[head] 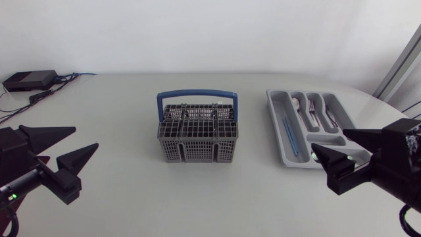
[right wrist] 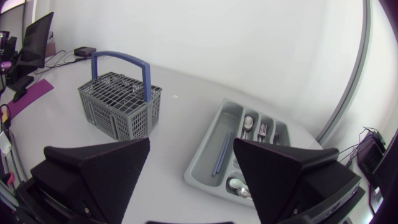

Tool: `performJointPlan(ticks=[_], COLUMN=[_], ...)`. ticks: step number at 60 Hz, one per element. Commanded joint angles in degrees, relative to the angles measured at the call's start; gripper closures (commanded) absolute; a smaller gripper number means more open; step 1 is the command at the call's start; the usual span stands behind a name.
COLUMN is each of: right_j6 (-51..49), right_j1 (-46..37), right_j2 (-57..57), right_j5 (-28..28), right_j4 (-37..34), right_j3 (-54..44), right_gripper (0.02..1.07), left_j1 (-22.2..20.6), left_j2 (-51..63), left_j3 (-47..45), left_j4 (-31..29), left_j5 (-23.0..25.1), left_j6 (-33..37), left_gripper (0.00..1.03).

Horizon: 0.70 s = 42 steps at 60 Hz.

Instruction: Unload the cutlery basket into the drawer organizer.

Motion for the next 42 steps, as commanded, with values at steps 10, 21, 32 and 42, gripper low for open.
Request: performJointPlan(ticks=[10, 21, 32, 42], right_j6=[-2.7, -3.5, -3.5, -3.5], right_j1=[-4.2, -5.6, -6.7, -7.0], right_j2=[-5.0, -8.7, -10.7, -11.3], right_j5=[0.4, 0.4, 0.1, 0.1], right_j4=[-1.4, -2.6, -3.5, -3.2], right_j3=[-1.1, -2.1, -2.1, -2.7], right_gripper=[0.06, 0.06, 0.06, 0.06], left_j1=[5.0, 5.7, 5.8, 6.0], left_j2=[-0.1, -1.4, -8.3, -12.8], left_j3=[0.1, -1.0, -2.5, -3.5], left_j4=[0.2, 2.1, 1.4, 1.1], left_j5=[1.7, 2.2, 2.2, 2.2], left_j6=[-0.1, -0.9, -2.3, -4.4], left_gripper=[0.04, 0.04, 0.04, 0.04])
